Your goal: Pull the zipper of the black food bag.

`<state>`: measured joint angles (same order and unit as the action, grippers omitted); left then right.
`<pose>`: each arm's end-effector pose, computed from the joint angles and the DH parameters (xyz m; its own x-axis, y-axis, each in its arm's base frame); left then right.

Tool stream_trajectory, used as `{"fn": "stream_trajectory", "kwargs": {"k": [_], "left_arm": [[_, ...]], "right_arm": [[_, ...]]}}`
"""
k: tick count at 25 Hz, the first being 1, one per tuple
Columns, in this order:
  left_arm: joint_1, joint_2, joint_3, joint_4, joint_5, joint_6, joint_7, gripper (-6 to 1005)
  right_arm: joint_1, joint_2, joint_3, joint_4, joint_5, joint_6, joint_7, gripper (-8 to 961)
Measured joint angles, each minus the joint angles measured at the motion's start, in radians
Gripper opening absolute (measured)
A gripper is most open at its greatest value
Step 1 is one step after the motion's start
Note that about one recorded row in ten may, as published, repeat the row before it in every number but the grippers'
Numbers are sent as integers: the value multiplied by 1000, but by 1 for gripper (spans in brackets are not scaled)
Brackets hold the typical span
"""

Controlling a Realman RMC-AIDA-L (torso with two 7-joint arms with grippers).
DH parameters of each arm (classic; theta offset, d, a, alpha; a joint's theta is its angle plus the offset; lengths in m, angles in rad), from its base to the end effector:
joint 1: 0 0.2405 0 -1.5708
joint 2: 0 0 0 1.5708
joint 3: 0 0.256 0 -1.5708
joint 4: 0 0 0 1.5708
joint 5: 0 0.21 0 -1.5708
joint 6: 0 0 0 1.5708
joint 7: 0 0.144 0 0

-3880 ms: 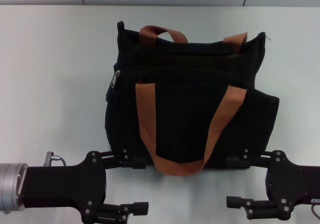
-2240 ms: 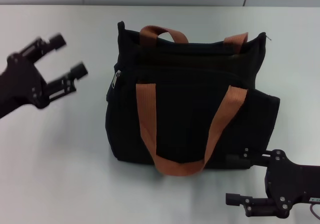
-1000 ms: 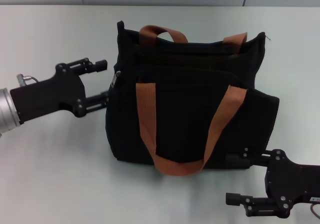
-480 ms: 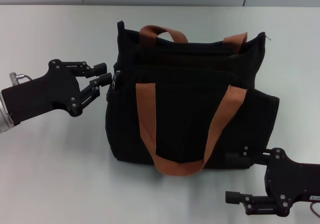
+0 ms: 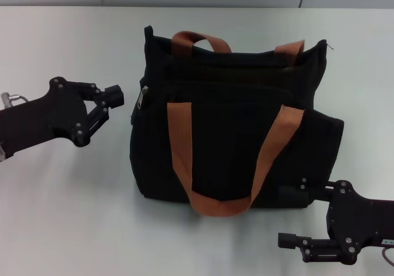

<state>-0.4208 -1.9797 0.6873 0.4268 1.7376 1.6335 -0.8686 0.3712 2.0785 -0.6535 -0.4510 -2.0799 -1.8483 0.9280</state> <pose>-0.2998 0.2969 0.0231 0.7931 0.0137 0.6089 0.2975 -0.8811 -0.3676 0.2912 0.2252 -0.0277 0.7754 -0.2018 -0.5983 -0.2427 -0.9700 0.0126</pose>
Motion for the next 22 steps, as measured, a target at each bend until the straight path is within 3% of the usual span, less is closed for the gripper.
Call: {"fn": "stream_trajectory", "kwargs": {"k": [6,12,17,20,22], "left_arm": [[8,-3,2,0,1,-2,0,19],[-26,-16,5,-1,55,-30,0,180],[-52,-28,4,0,77,-90,1,408],[-65,-34,5,6,82,-120,7,614],[-67,-36,5,13,83,-119,9,654]], "right_arm": [[0,0,0,0,0,2,5,748],[0,0,2,0,0,3,9,748],[0,0,3,0,0,3,9,748],[0,0,3,0,0,3,9,748],[0,0,3,0,0,3,9,748]]}}
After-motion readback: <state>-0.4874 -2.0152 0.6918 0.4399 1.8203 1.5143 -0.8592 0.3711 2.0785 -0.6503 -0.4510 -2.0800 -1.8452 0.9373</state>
